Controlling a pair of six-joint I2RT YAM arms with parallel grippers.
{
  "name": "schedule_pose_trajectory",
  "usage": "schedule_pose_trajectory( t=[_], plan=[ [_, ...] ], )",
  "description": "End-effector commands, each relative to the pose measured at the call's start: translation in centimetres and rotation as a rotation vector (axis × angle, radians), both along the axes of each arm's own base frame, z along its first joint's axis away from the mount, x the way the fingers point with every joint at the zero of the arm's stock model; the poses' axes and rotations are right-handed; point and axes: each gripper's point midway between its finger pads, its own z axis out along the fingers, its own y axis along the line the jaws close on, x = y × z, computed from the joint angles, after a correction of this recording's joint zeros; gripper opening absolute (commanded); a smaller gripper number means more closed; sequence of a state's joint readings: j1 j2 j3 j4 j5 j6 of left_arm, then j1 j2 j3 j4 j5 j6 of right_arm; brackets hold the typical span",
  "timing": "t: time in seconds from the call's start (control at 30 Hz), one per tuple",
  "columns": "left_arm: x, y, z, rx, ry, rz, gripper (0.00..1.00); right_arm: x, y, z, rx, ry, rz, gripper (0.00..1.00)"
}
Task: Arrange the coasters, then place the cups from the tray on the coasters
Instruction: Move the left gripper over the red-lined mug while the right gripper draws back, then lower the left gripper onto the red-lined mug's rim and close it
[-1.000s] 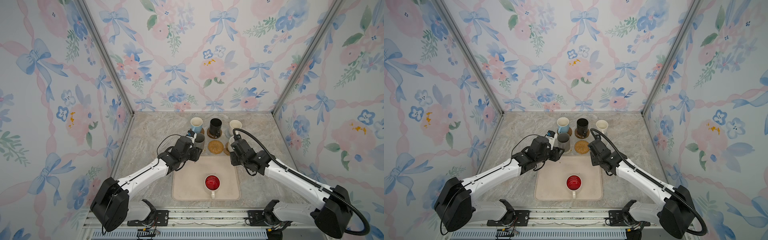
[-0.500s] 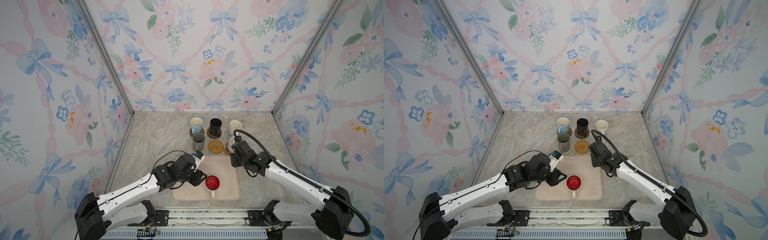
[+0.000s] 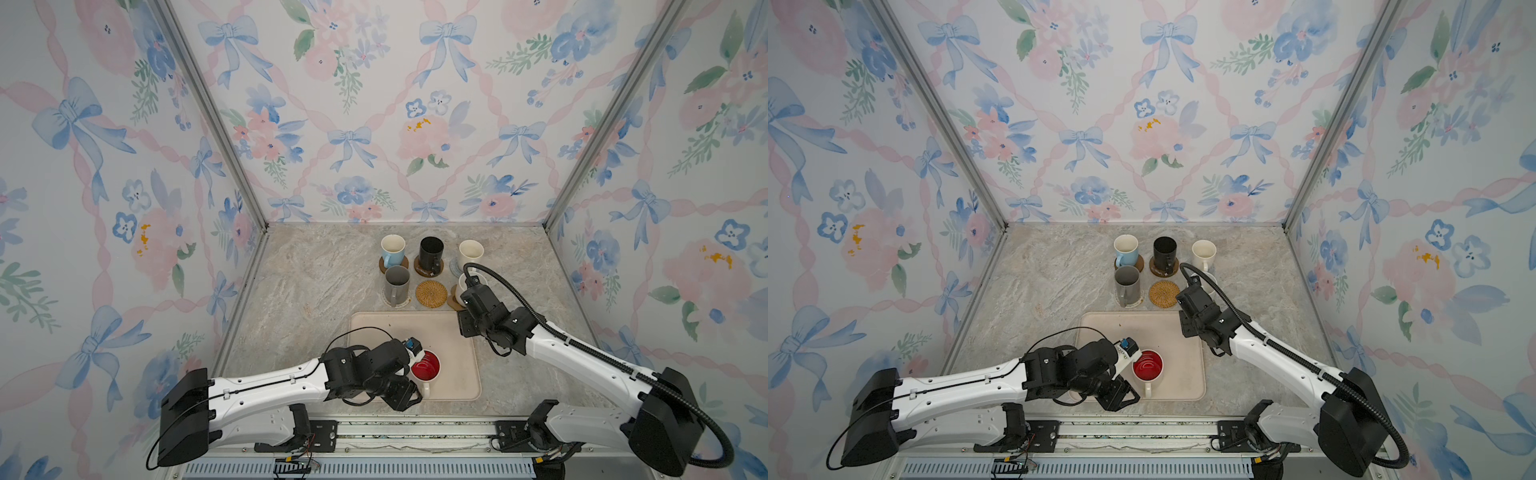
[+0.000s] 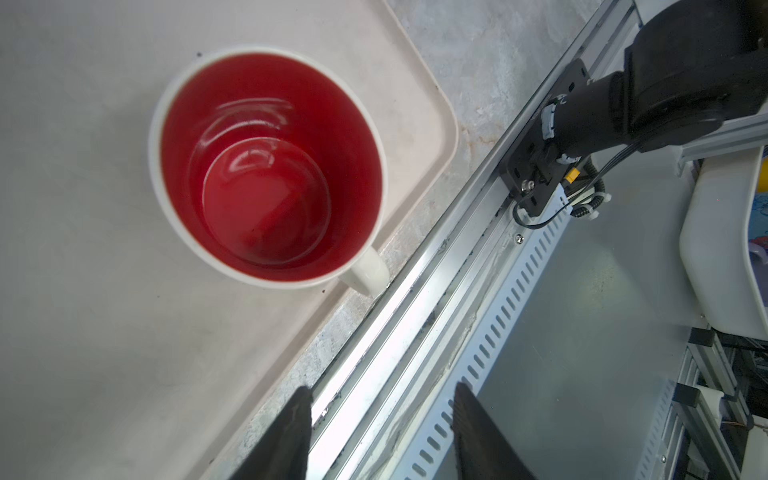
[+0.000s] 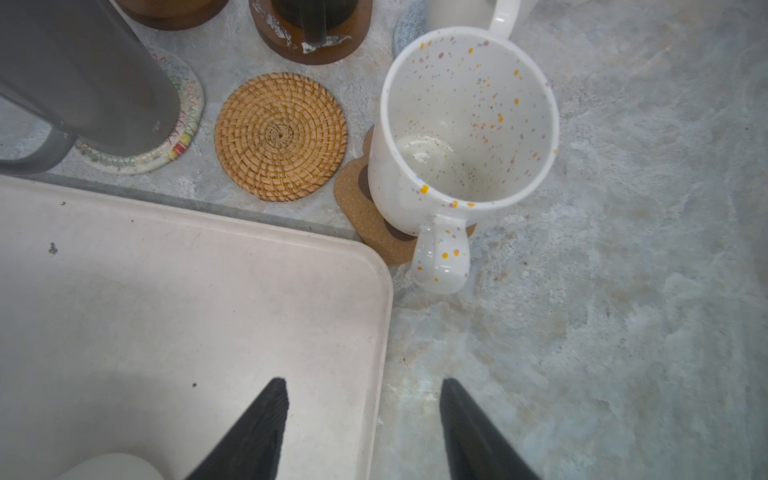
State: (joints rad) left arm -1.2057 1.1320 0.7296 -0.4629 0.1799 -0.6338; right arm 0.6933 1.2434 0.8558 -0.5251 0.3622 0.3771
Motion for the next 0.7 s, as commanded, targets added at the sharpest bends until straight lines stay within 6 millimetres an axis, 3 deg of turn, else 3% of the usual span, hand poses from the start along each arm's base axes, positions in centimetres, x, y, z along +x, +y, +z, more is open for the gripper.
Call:
schedule_pose_trajectory(
  t=[0.0, 0.67],
  plan=[
    [0.0, -1.1, 0.9, -0.007, 0.008, 0.028, 0.52, 0.1, 0.0, -1.0, 0.008, 0.012, 0.011, 0.62],
    [1.0, -4.9, -3.5, 0.158, 0.104, 0.103, 0.54, -0.9, -2.8, -2.7, 0.076, -0.005, -0.065, 0.62]
  ],
)
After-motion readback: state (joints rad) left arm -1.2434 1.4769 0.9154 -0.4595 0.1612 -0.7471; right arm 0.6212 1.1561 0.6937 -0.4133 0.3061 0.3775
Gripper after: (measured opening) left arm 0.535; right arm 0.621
